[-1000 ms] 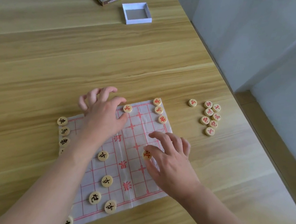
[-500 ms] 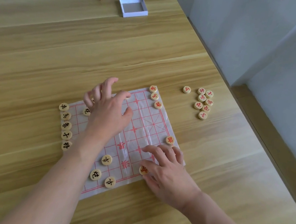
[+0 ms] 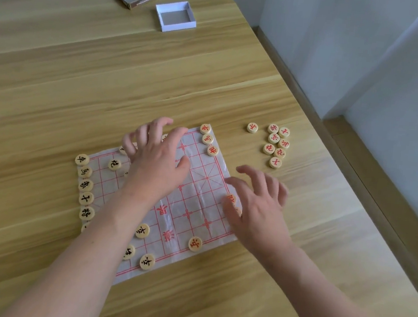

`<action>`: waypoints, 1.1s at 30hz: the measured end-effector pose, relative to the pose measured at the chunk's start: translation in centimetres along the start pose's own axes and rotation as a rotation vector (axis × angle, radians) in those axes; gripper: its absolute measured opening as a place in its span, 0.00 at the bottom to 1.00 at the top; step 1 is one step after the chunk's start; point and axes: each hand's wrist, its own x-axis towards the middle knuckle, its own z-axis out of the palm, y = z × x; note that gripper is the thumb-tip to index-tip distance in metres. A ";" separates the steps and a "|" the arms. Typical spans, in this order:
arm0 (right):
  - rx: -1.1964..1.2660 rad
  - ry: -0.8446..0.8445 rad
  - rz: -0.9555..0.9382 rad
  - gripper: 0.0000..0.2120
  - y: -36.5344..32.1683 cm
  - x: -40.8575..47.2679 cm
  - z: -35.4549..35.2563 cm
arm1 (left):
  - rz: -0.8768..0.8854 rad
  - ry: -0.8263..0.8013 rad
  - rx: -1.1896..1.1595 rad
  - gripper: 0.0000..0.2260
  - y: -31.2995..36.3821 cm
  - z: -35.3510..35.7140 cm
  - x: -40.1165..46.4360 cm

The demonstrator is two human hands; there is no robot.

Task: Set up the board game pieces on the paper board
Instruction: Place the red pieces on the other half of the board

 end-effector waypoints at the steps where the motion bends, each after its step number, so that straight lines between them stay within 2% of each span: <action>1: -0.013 0.008 0.022 0.16 0.3 0.6 -0.1 | 0.013 -0.004 -0.003 0.19 0.4 0.0 0.3; 9: -0.029 0.054 0.155 0.14 3.4 4.5 0.0 | 0.124 -0.014 -0.002 0.13 4.4 1.4 3.8; 17: -0.033 0.146 0.356 0.11 8.6 7.7 -0.4 | 0.171 -0.090 -0.006 0.13 7.6 4.0 7.9; 26: -0.027 0.137 0.319 0.10 11.8 13.5 0.6 | 0.211 -0.086 -0.033 0.11 10.1 7.2 12.0; 33: 0.045 0.111 0.288 0.06 13.6 12.0 0.2 | 0.255 -0.138 -0.098 0.04 10.1 7.9 12.5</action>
